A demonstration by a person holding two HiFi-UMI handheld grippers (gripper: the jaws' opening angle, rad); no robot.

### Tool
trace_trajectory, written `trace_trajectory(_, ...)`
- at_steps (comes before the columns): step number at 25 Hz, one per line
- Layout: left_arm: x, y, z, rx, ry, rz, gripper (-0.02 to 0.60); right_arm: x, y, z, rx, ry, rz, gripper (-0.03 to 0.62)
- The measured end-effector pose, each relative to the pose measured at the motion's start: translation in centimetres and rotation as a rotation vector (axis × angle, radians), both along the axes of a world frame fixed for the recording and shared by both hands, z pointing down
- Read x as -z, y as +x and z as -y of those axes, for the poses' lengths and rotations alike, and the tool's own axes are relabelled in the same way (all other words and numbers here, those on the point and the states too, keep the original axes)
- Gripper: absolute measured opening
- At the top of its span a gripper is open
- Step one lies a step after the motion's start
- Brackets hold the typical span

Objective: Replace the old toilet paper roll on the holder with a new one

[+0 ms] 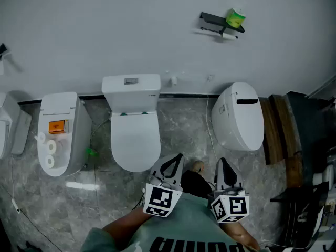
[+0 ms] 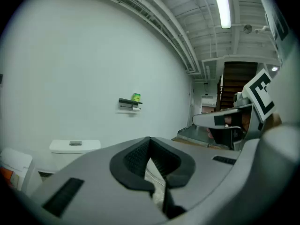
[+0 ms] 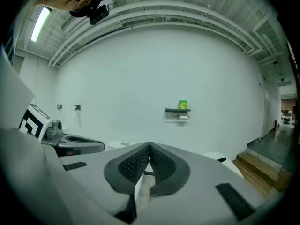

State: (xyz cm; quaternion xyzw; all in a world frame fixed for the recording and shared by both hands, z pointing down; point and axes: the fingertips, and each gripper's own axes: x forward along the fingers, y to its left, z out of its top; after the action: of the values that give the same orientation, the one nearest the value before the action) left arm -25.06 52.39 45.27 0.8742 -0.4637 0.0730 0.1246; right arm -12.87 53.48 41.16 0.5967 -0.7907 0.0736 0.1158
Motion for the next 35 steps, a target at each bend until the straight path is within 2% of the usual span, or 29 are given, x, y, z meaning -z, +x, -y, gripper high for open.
trace_trajectory(10,0.2,-3.2,0.9,0.098,0.026,0.001,0.005,0.7,-3.8,2.3,0.115,0.045,0.004,0.008)
trace_trajectory(17,0.3,-2.5,2.7,0.116,0.032,0.047,0.005,0.0,-3.2,4.9,0.141,0.045,0.051,0.008)
trace_trajectory(22,0.3,-0.9,6.0,0.125,0.024,0.07,0.005,-0.3,-1.5,8.2,0.141,0.044,0.078,0.008)
trace_trajectory(28,0.2,2.8,11.8,0.112,0.013,0.111,0.005,-1.0,2.1,14.1,0.134,0.028,0.106,0.008)
trace_trajectory(35,2.1,7.1,19.5,0.157,0.017,0.148,0.005,-0.3,7.2,22.0,0.152,0.032,0.144,0.008)
